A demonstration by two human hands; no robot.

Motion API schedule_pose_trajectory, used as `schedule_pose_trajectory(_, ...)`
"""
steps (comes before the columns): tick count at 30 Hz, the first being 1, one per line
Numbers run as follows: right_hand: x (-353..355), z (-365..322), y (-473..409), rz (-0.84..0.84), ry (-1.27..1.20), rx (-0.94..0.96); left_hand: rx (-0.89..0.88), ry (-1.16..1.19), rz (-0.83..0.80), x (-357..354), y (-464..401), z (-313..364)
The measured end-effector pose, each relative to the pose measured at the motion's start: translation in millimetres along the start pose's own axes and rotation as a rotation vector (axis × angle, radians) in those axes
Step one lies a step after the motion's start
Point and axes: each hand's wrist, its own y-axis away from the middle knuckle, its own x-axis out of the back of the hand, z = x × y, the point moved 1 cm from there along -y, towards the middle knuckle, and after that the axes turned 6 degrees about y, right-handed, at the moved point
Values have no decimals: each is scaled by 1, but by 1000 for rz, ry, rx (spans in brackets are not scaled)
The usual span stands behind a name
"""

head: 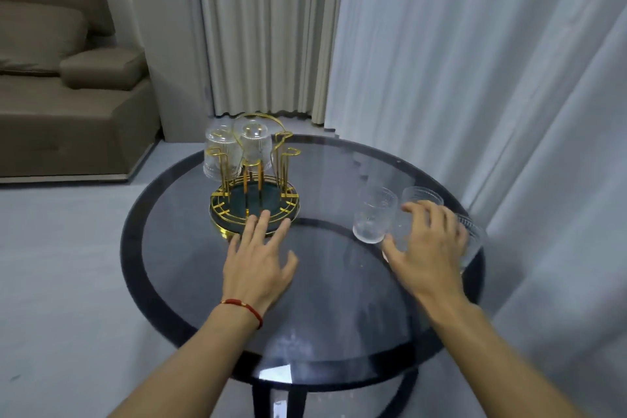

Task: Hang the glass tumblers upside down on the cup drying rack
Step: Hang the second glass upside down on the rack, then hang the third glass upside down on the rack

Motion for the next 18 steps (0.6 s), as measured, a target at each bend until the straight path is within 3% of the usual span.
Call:
schedule_pose_trajectory(2,-4,15,-1,-97,124,-94,-29,55,7,5,5,19)
schedule_pose_trajectory(6,-19,29,-1,-225,239,-44,-29,202,5,10,17,46)
schedule_pose_trajectory(18,-34,32,-13,-151,325,41,-73,327,-34,13,27,70)
